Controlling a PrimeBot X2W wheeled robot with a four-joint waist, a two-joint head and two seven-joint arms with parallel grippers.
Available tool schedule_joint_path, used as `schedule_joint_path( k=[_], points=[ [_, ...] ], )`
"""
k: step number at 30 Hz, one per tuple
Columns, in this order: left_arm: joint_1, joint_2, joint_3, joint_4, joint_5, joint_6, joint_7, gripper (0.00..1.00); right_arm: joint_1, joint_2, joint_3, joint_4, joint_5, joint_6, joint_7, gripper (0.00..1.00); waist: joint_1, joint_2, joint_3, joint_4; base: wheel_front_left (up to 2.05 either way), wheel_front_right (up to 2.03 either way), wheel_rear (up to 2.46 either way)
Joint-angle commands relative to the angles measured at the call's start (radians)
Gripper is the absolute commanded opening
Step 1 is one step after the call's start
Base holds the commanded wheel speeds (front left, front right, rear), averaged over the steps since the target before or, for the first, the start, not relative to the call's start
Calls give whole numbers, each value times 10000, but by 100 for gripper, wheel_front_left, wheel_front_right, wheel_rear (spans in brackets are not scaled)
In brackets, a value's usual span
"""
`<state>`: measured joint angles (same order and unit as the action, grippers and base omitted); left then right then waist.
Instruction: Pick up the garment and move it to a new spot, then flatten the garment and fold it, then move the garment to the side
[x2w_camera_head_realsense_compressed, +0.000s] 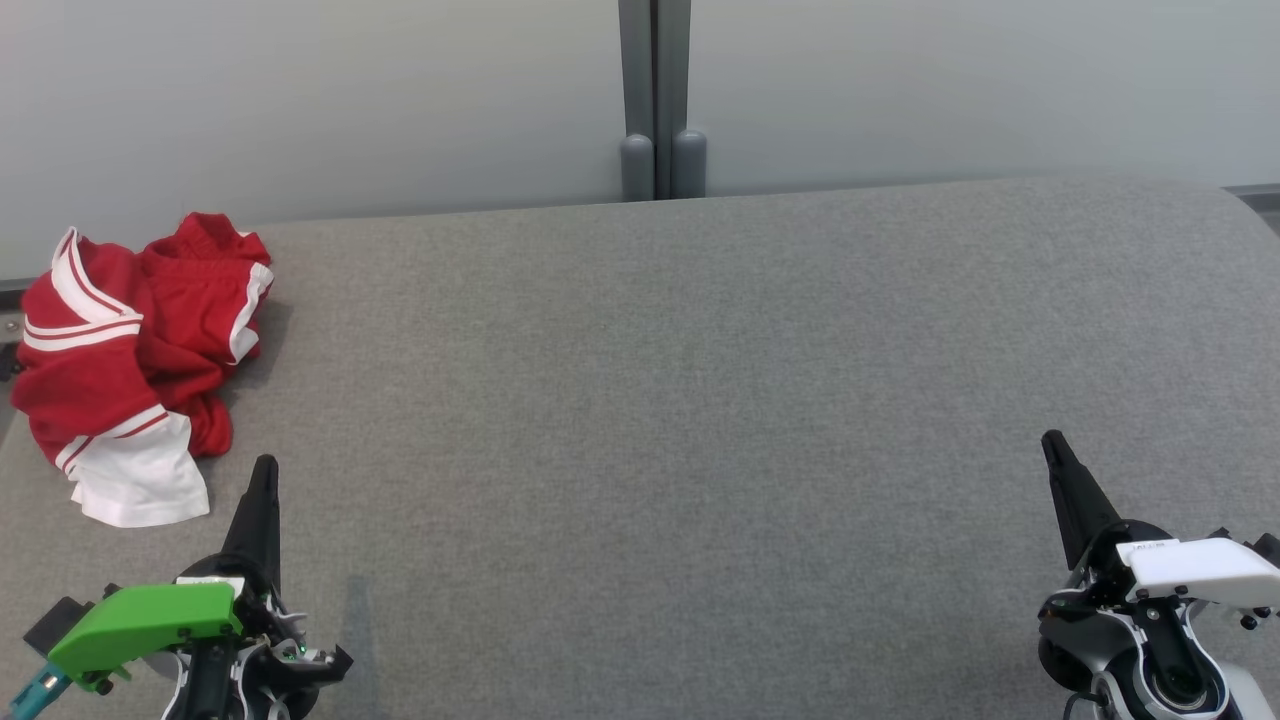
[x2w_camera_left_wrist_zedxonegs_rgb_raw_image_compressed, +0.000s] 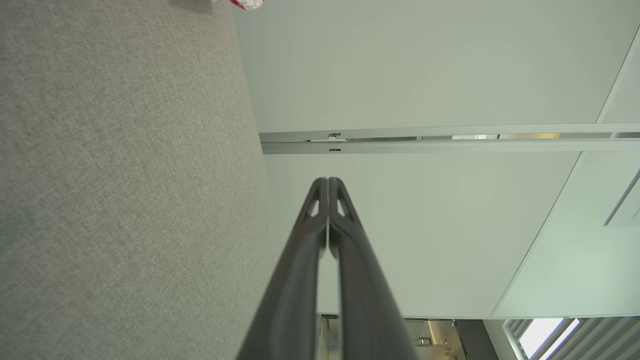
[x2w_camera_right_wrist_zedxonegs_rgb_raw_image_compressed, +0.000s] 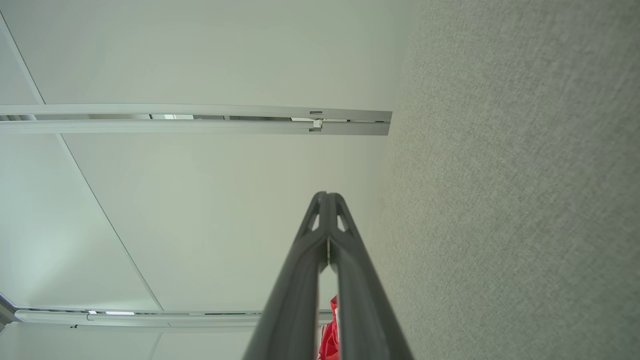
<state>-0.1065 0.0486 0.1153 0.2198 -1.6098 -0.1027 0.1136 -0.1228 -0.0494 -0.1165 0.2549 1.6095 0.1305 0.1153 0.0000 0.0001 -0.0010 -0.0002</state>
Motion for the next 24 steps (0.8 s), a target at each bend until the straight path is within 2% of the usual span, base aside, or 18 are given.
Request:
schedule_joint_path(
  k=[1,24],
  points=[
    [-162,95,6,-35,3,-26,19,0,65,-57,-5,-24,-44,9,-8,0,0,-1,0,0,0,0,0],
    [-162,95,6,-35,3,-26,19,0,65,-57,-5,-24,-44,9,-8,0,0,-1,0,0,0,0,0]
  ],
)
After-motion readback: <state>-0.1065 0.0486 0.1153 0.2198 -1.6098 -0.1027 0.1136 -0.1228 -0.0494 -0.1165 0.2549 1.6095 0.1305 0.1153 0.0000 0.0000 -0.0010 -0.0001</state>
